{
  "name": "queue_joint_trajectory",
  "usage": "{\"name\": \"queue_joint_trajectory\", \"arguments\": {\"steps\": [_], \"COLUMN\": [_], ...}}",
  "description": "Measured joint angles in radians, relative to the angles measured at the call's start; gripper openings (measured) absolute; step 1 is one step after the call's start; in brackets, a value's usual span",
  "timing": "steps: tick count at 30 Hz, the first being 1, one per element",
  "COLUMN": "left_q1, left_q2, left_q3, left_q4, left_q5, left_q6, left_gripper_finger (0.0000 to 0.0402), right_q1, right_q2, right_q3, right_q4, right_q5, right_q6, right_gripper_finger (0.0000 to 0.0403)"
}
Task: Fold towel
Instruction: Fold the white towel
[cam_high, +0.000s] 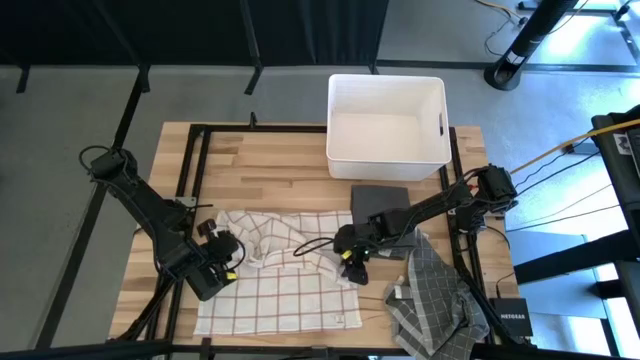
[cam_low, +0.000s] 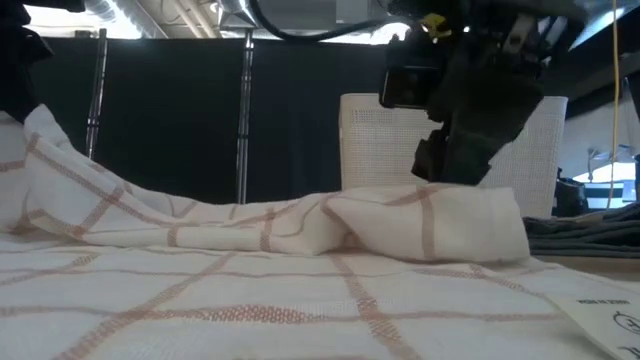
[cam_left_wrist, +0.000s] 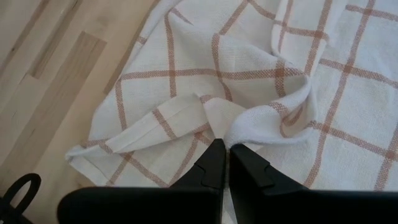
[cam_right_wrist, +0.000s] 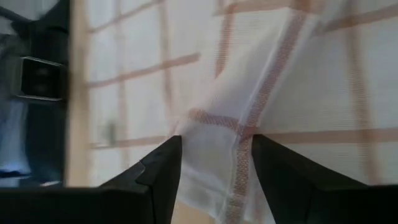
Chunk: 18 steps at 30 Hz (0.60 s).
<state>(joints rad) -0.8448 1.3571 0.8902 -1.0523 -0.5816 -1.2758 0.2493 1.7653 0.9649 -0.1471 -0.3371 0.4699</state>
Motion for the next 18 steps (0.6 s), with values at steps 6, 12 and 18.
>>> {"name": "queue_joint_trajectory", "arguments": {"steps": [6,12,18], "left_q1": [0.000,0.000,0.000], "left_q2": [0.000,0.000,0.000], "left_q3": [0.000,0.000,0.000], "left_q4": [0.000,0.000,0.002], "left_q5": [-0.004,-0.009,-0.010], "left_q6": [0.000,0.000,0.000], "left_gripper_finger": [0.0008,0.0008,0.0008], "right_q1": [0.028,0.079,0.111], "right_q2": [0.000,0.000,0.000], "right_q3": [0.000,0.000,0.001], "right_q4": [-0.001,0.115,0.046], "right_q5": [-0.029,-0.083,0.076], "right_q6": [0.049,0.056,0.111], "right_gripper_finger": [0.0198,0.0198,0.0198]}}
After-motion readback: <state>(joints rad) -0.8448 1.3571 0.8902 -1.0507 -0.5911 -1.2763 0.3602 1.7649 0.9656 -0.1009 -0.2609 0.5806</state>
